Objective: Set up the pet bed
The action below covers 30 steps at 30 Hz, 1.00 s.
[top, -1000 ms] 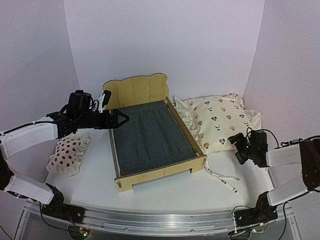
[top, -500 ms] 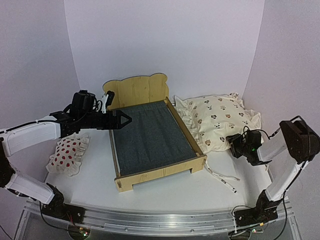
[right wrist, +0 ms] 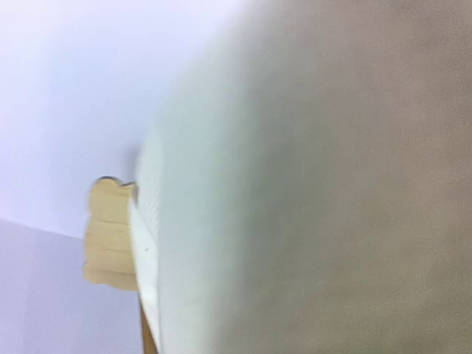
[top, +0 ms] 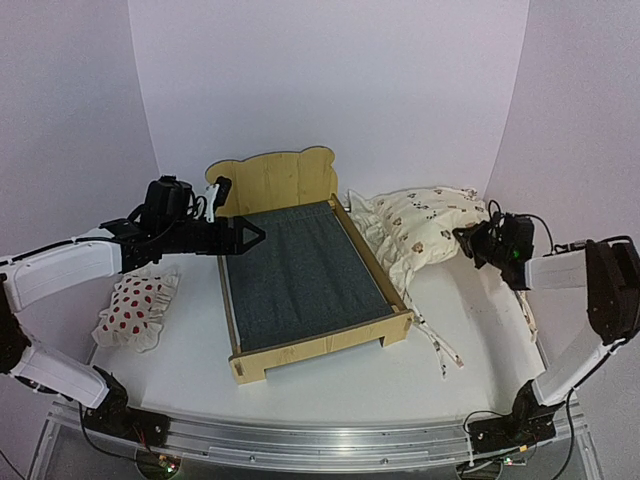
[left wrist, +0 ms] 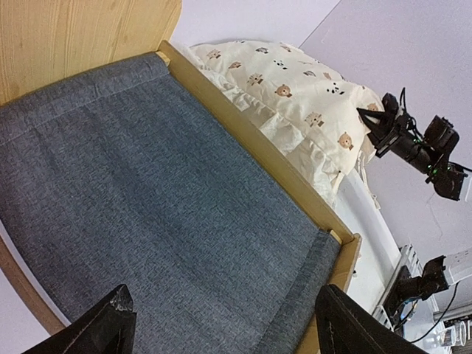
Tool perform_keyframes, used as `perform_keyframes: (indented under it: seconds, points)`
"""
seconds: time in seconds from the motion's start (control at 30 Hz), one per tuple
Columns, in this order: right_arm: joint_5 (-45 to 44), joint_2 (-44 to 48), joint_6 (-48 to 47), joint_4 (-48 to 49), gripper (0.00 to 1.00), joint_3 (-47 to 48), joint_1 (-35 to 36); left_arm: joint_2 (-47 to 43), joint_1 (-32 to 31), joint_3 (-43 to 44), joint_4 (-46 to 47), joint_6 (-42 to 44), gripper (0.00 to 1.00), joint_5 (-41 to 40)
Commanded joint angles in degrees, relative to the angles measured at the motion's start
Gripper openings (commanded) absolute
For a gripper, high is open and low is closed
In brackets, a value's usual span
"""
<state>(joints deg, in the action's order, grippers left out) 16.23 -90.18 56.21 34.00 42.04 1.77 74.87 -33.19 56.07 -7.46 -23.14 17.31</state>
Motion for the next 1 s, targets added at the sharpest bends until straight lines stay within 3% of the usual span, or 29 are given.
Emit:
perform_keyframes:
  seconds: [0.0, 0.23, 0.33, 0.53, 0.87, 0.97]
  points:
    - [7.83, 7.78, -6.45, -10.18, 0.0, 10.39, -0.18, 0.71, -0.94, 4.03, 1.62, 1.16, 0.85, 0.53]
    - [12.34, 12.21, -7.61, -21.36, 0.0, 24.26, -0.18, 4.41, -4.23, 7.6, 2.69, 1.38, 0.86, 1.57]
    - [14.38, 13.85, -5.4, -22.64, 0.0, 25.95, -0.19, 7.16, -6.17, 9.27, 3.7, -0.06, 0.87, 2.22]
    - [15.85, 23.57, -1.62, -24.67, 0.0, 16.7, -0.09, 14.02, -11.83, 14.19, 5.3, -4.48, 0.9, 2.35]
    - [14.23, 46.87, 1.58, -38.65, 0.0, -4.93, -0.1, 27.86, -16.92, 21.02, 14.24, -24.44, 0.94, 5.72]
    - [14.09, 52.1, 0.37, -46.05, 0.15, -6.2, -0.1, 31.6, -17.27, 21.59, 19.35, -30.16, 0.96, 7.06]
